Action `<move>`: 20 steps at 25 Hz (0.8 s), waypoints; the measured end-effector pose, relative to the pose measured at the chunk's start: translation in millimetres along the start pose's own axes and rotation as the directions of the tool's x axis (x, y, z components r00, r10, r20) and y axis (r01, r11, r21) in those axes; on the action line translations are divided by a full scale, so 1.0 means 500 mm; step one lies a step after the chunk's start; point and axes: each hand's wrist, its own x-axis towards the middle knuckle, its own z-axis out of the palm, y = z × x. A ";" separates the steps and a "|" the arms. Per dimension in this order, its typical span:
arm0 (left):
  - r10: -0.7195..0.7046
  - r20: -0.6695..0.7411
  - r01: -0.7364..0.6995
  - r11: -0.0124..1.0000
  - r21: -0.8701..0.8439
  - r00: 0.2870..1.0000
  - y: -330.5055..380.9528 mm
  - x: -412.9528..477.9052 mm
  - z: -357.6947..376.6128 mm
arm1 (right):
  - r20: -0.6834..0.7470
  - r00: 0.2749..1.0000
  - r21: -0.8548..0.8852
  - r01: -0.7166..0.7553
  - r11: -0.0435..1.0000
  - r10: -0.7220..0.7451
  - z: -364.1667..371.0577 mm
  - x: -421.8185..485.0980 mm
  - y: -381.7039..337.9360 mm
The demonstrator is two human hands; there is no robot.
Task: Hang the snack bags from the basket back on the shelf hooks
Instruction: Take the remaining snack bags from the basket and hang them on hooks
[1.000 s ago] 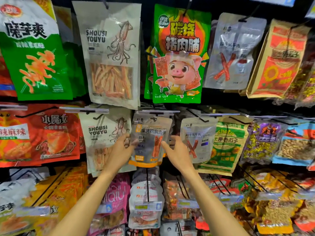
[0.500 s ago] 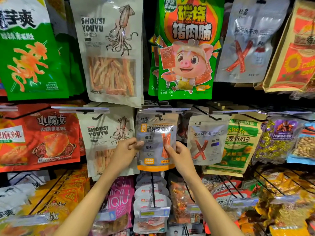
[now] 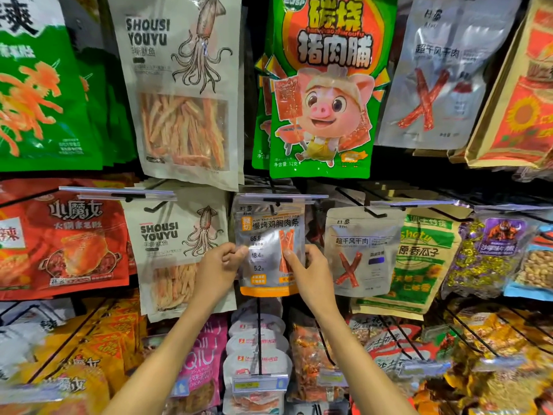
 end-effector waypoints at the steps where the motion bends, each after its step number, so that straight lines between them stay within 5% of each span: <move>1: 0.003 -0.022 -0.003 1.000 0.020 1.000 0.003 -0.001 0.003 | -0.008 1.000 -0.005 -0.016 1.000 0.016 0.002 0.005 0.000; 6: 0.071 -0.161 -0.066 0.997 0.040 0.984 0.000 -0.021 0.014 | -0.061 0.998 -0.086 -0.007 0.996 0.001 0.009 -0.011 0.001; 13: -0.135 0.081 0.137 0.990 -0.032 0.988 0.010 -0.029 0.037 | 0.125 0.989 0.071 -0.087 0.994 0.078 0.044 0.007 0.032; 20: -0.154 0.086 0.161 0.984 -0.080 0.984 0.035 -0.044 0.041 | 0.105 0.989 0.049 -0.109 0.993 0.104 0.060 0.013 0.039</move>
